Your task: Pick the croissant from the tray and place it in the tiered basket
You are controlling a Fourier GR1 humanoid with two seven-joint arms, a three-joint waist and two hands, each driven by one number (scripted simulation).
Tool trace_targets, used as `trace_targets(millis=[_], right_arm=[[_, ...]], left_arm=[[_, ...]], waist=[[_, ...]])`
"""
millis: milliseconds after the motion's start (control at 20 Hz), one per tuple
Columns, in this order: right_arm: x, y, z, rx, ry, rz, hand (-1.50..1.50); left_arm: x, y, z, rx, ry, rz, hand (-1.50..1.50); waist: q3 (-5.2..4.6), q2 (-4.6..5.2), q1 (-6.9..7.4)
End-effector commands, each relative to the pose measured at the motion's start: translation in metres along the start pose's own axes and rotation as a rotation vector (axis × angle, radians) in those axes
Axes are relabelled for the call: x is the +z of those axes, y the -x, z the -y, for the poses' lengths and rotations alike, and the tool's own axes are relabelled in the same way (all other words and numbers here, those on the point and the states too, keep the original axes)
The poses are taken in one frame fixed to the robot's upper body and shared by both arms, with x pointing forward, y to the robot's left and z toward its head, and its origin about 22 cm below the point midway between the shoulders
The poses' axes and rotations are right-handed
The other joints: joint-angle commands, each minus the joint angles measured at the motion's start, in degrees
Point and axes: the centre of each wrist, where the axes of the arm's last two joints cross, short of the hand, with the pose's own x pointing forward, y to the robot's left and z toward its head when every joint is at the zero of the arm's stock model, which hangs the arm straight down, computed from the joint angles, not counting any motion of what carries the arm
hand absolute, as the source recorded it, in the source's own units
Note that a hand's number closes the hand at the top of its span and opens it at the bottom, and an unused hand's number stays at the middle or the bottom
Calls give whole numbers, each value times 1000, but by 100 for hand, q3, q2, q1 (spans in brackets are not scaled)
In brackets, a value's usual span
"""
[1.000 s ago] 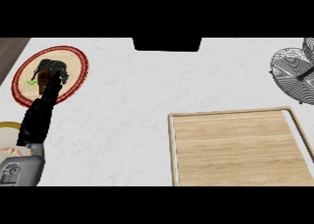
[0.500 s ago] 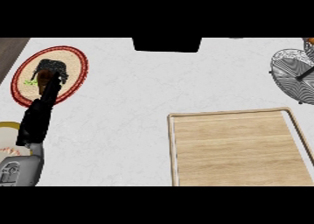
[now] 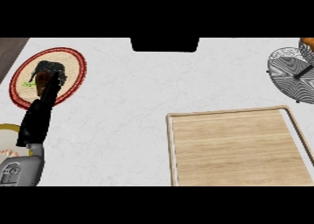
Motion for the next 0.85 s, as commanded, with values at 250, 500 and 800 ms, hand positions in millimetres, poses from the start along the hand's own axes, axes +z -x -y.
trace_targets(millis=[250, 500, 800], right_arm=[[-9, 31, 80, -135, 13, -196, -150], [11, 107, 132, -159, -3, -209, -150], [39, 159, 184, -248, 7, -156, -150]], left_arm=[[19, 16, 0, 8, -2, -28, 0], [10, 4, -14, -16, -16, -22, 0], [22, 17, -17, -18, -59, -32, 0]], waist=[[1, -63, -133], [8, -63, -215], [3, -81, -298]])
